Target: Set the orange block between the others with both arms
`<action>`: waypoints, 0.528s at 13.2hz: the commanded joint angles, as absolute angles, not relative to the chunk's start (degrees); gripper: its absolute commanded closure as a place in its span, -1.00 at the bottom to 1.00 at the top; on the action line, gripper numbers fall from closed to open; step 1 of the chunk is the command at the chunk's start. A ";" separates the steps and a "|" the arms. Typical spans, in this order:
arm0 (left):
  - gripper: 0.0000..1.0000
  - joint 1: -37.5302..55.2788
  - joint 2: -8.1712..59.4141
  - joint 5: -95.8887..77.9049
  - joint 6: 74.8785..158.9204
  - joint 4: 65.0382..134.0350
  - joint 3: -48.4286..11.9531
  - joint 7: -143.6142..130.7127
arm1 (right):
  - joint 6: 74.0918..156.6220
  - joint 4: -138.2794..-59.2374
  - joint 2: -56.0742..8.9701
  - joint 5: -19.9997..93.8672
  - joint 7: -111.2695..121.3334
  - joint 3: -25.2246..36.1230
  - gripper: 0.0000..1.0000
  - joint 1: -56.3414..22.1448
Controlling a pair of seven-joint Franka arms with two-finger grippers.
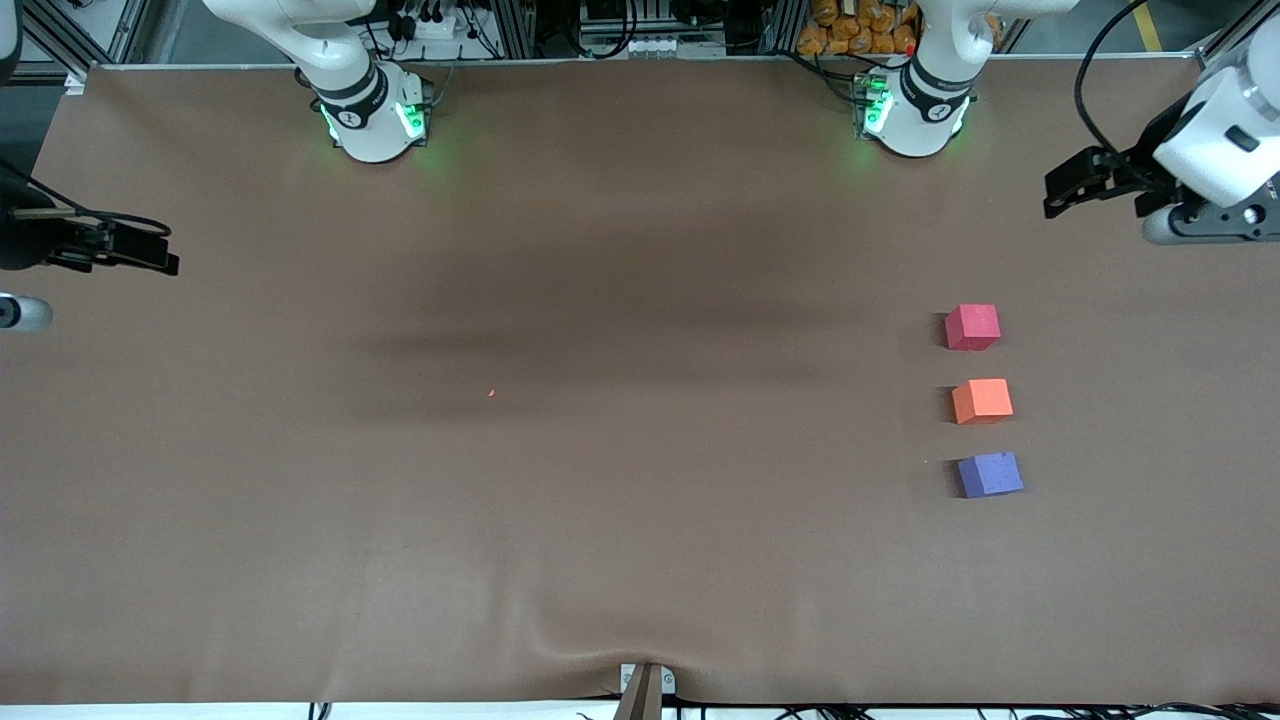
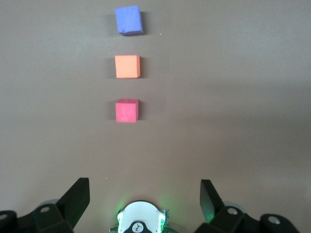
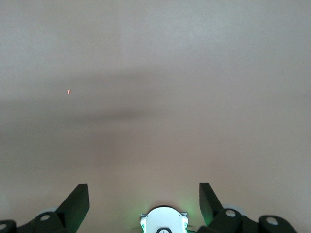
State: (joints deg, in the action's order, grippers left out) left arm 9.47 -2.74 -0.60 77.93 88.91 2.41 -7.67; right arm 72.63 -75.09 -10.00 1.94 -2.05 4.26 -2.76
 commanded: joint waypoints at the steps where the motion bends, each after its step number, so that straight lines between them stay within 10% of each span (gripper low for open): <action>1: -1.00 4.07 -3.08 1.05 74.71 85.27 -2.52 -5.63 | 71.89 -74.44 -9.49 1.05 -2.02 3.52 -1.00 -1.93; 7: -1.00 2.11 -2.46 0.88 74.88 84.73 -4.39 -5.28 | 72.33 -74.44 -9.84 1.76 -2.28 3.08 -1.00 -3.07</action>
